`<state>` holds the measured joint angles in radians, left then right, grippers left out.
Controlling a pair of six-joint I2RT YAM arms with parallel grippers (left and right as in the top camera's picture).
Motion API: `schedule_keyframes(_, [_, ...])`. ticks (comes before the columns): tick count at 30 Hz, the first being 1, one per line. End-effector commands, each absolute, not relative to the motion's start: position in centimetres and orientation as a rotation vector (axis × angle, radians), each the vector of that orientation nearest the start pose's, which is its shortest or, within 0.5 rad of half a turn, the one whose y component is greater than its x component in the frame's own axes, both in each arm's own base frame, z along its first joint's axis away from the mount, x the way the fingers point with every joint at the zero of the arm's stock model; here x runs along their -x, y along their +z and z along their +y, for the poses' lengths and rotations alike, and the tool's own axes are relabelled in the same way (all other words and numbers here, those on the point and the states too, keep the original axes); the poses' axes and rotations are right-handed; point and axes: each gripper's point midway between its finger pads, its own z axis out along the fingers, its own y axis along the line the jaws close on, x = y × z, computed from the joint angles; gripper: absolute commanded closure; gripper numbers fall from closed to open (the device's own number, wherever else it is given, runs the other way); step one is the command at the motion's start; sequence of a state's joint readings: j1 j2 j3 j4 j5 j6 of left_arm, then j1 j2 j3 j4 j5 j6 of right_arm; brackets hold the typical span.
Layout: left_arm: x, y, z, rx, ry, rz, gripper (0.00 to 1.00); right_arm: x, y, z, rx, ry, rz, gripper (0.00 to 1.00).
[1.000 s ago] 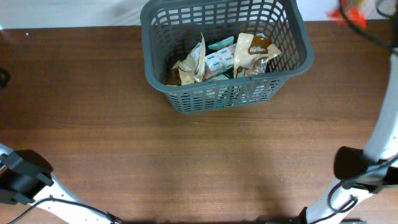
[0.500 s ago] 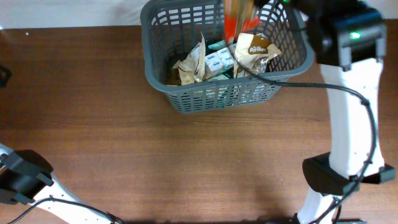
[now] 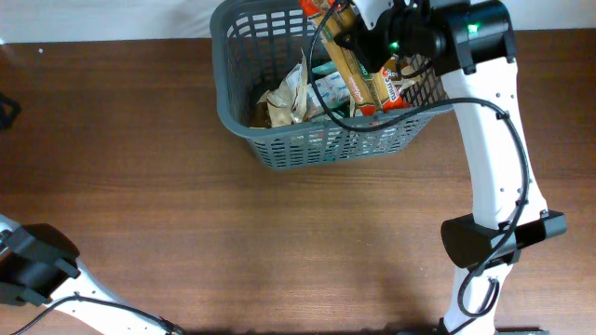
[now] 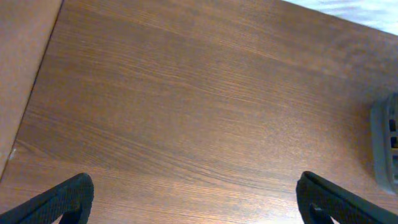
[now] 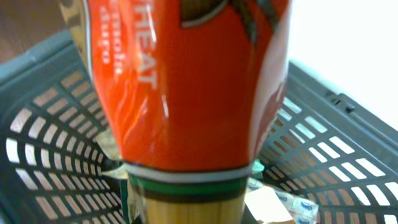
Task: Pack container
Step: 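Lower the spaghetti package into the basket and release it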
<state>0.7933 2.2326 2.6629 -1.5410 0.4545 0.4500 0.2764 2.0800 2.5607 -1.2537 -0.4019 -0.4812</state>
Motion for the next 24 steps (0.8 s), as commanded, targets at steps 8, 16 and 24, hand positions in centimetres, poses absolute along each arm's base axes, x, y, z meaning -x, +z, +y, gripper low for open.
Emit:
schedule_keyframes(8, [-39.1,27.8,28.6,0.269,-0.144,2.483,0.01,-44.0,38.4,20.4,1.077,0.395,1.958,0.00])
schedule_keyframes(16, [-39.1,27.8,28.7,0.268,-0.142,2.481,0.01,-44.0,38.4,20.4,1.077,0.393,1.959,0.01])
schedule_keyframes(24, [-39.1,27.8,28.6,0.268,-0.142,2.481,0.01,-44.7,38.9,18.5,1.025,0.251,1.984,0.01])
